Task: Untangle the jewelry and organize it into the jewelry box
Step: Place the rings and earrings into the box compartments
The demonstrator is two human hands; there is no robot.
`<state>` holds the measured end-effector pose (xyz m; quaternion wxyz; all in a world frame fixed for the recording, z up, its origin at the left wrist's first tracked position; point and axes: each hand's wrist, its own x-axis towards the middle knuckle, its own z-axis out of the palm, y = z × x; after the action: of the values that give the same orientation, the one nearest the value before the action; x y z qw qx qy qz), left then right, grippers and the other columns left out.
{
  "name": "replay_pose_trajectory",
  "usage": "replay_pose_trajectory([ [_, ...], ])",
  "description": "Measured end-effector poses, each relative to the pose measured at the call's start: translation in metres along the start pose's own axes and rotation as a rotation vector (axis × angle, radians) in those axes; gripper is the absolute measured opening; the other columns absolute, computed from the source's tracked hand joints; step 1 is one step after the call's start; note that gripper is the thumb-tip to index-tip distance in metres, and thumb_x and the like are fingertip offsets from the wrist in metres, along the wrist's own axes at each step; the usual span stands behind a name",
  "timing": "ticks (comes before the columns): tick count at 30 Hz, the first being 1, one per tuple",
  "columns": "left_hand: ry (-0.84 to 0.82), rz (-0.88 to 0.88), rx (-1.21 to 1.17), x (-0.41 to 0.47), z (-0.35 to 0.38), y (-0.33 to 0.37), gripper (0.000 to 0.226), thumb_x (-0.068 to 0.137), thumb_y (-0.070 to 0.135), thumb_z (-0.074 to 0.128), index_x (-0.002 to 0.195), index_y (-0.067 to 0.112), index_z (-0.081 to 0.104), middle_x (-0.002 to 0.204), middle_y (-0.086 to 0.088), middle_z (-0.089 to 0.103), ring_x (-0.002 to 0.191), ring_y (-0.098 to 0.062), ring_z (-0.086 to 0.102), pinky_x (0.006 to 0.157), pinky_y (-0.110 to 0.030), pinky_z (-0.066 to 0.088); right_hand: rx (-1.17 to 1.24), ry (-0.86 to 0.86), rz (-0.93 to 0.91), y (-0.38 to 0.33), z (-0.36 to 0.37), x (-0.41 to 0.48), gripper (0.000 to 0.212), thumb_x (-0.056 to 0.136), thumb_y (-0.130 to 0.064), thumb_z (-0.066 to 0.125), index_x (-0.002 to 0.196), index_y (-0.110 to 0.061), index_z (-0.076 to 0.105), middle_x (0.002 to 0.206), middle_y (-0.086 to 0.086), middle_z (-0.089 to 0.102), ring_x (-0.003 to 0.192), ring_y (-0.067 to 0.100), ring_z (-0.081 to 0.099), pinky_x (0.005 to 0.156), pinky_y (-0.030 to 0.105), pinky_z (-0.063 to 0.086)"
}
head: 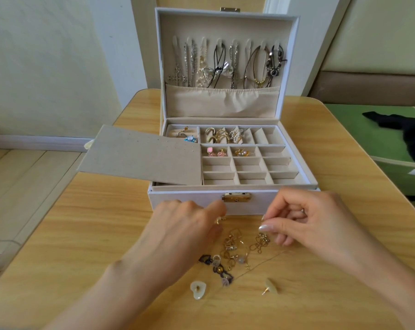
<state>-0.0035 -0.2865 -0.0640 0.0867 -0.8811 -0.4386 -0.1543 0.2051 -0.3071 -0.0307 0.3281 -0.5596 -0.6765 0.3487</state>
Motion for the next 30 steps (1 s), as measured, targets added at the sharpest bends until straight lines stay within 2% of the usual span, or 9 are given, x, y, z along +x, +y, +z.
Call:
replay_pose_trajectory([
  [4,0.003,-0.042,-0.012,-0.001,0.002,-0.001,0.025,0.063,0.028,0.084,0.073,0.022,0.062,0.034,0.004,0.038,0.027,-0.019,0.037,0.033,-0.023,0.025,-0.022,-0.004,-0.01,-0.001,0.0,-0.002,0.02,0.07,-0.009,0.079,0.066,-0.022,0.065,0.059,0.001,0.066,0.052,0.015,0.065,0.053,0.032,0.057],
  [8,0.018,-0.052,-0.062,0.0,0.003,-0.005,0.012,0.076,0.028,0.055,0.067,0.02,0.057,0.035,0.003,0.04,0.028,-0.021,0.039,0.031,-0.023,0.03,-0.001,-0.024,-0.026,-0.002,0.0,-0.003,0.017,0.069,-0.011,0.079,0.067,-0.023,0.066,0.061,-0.002,0.068,0.053,0.012,0.065,0.054,0.029,0.056],
  [10,0.034,-0.05,-0.173,-0.002,-0.001,-0.004,0.009,0.074,0.029,0.061,0.068,0.023,0.058,0.036,0.007,0.041,0.03,-0.012,0.039,0.033,-0.021,0.032,0.057,-0.042,-0.044,-0.007,-0.004,-0.003,0.012,0.063,-0.021,0.08,0.066,-0.022,0.069,0.063,0.001,0.069,0.054,0.012,0.062,0.054,0.027,0.054],
  [12,0.066,-0.069,-0.329,0.0,-0.013,-0.001,0.007,0.075,0.035,0.062,0.072,0.029,0.059,0.041,0.014,0.039,0.036,-0.003,0.04,0.04,-0.008,0.031,0.143,-0.03,-0.081,-0.013,-0.012,-0.003,0.016,0.056,-0.032,0.078,0.063,-0.02,0.071,0.068,0.004,0.069,0.055,0.013,0.058,0.054,0.027,0.051],
  [14,0.127,-0.092,-0.479,0.015,-0.031,0.0,0.01,0.076,0.042,0.06,0.074,0.033,0.06,0.05,0.019,0.045,0.049,0.001,0.046,0.047,-0.007,0.035,0.251,0.043,-0.1,-0.018,-0.026,0.002,0.015,0.054,-0.029,0.077,0.061,-0.017,0.071,0.067,0.007,0.068,0.053,0.013,0.055,0.053,0.024,0.05],
  [19,0.17,-0.071,-0.571,0.084,-0.057,-0.003,0.012,0.077,0.035,0.072,0.072,0.027,0.063,0.07,0.018,0.056,0.06,-0.006,0.049,0.057,-0.022,0.041,0.376,0.188,-0.054,-0.016,-0.064,0.033,0.016,0.059,-0.011,0.071,0.07,-0.001,0.065,0.056,0.005,0.065,0.05,0.012,0.059,0.05,0.02,0.051],
  [22,0.076,-0.097,-0.498,0.126,-0.042,-0.006,0.008,0.078,0.03,0.072,0.079,0.024,0.067,0.072,0.018,0.057,0.061,-0.001,0.047,0.061,-0.024,0.04,0.317,0.226,0.004,-0.004,-0.073,0.055,0.023,0.059,-0.01,0.072,0.075,0.005,0.064,0.057,0.005,0.067,0.051,0.013,0.062,0.05,0.021,0.054],
  [25,-0.008,-0.06,-0.358,0.157,-0.02,-0.004,0.014,0.081,0.032,0.07,0.088,0.02,0.069,0.086,0.008,0.066,0.074,-0.01,0.054,0.07,-0.028,0.047,0.237,0.222,0.026,0.005,-0.073,0.074,0.007,0.07,0.003,0.072,0.073,0.001,0.066,0.056,0.006,0.066,0.049,0.012,0.063,0.05,0.02,0.053],
  [30,-0.144,0.051,-0.111,0.176,-0.004,-0.002,0.011,0.085,0.031,0.063,0.094,0.026,0.068,0.101,0.002,0.066,0.101,-0.02,0.056,0.074,-0.028,0.043,-0.25,0.253,-0.06,0.015,-0.064,0.098,0.007,0.077,-0.008,0.074,0.077,-0.015,0.074,0.074,-0.001,0.064,0.067,0.009,0.059,0.064,0.021,0.047],
])
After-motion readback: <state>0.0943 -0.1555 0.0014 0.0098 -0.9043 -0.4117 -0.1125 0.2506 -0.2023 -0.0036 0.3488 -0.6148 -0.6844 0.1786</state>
